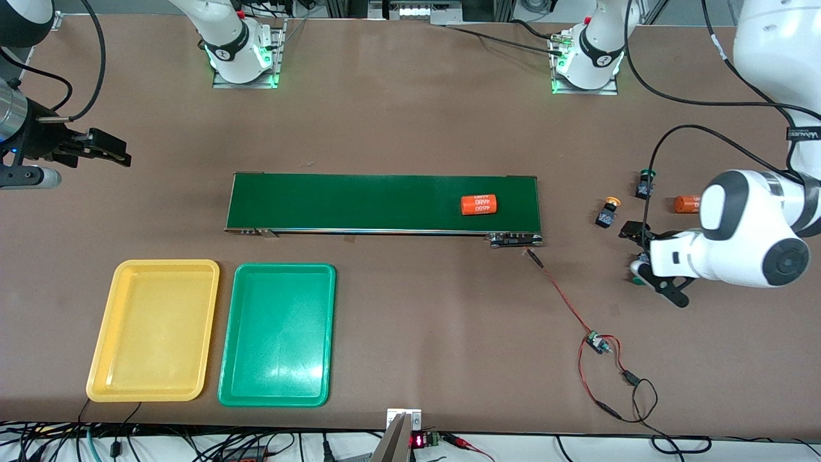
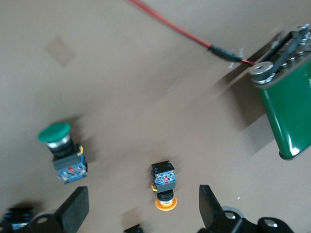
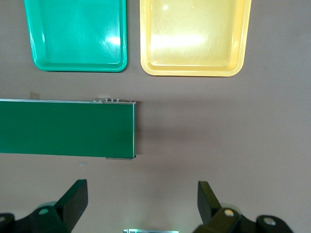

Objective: Sort buttons by color to trays
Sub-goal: 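Grasp the orange-ringed push button with the left gripper, then carry the button onto the conveyor belt and release it, then grasp the second battery with the left gripper while the right gripper advances, then carry the battery to the belt while the right gripper grasps the first battery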

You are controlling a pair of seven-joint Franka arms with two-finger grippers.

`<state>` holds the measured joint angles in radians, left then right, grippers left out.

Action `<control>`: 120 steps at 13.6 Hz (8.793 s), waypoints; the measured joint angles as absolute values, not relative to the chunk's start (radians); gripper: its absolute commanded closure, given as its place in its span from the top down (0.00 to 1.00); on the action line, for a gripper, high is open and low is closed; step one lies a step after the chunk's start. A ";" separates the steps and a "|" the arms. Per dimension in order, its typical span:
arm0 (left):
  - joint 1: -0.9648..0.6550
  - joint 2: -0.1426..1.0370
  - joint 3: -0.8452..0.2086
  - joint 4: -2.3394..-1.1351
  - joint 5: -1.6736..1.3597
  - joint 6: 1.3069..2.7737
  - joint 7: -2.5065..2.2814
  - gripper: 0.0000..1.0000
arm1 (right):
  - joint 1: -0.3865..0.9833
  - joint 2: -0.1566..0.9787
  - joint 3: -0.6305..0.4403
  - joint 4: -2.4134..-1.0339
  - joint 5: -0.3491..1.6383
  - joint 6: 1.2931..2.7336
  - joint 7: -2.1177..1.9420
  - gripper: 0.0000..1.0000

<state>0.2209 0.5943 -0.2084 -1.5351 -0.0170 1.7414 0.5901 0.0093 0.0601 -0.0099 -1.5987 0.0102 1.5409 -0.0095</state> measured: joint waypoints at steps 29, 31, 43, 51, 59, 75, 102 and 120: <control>0.278 0.413 -0.222 -2.225 -0.062 2.359 0.474 0.21 | 0.004 0.060 -0.010 -1.599 0.010 1.541 -0.005 1.00; 0.278 0.408 -0.224 -2.225 -0.062 2.359 0.474 0.16 | 0.004 0.060 -0.010 -1.599 0.010 1.541 -0.005 1.00; 0.272 0.273 -0.459 -2.038 -0.063 2.096 0.162 0.11 | 0.004 0.060 -0.010 -1.599 0.010 1.541 -0.005 1.00; 0.142 0.338 -0.552 -1.964 -0.063 2.094 -0.165 0.12 | 0.005 0.060 -0.009 -1.599 0.010 1.540 -0.006 1.00; 0.121 0.482 -0.549 -1.924 -0.015 2.097 -0.195 0.30 | 0.007 0.061 -0.009 -1.599 0.010 1.539 -0.006 1.00; 0.287 0.533 -0.497 -1.553 0.205 1.759 -0.138 1.00 | 0.006 0.071 -0.009 -1.599 0.010 1.538 -0.007 1.00; 0.728 0.525 -0.459 -1.839 0.206 1.820 1.421 1.00 | 0.012 -0.223 -0.004 -2.041 0.013 1.697 -0.003 1.00; 0.962 0.433 -0.455 -2.176 0.207 2.207 1.899 0.97 | 0.024 -0.246 0.029 -2.067 0.016 1.745 0.012 1.00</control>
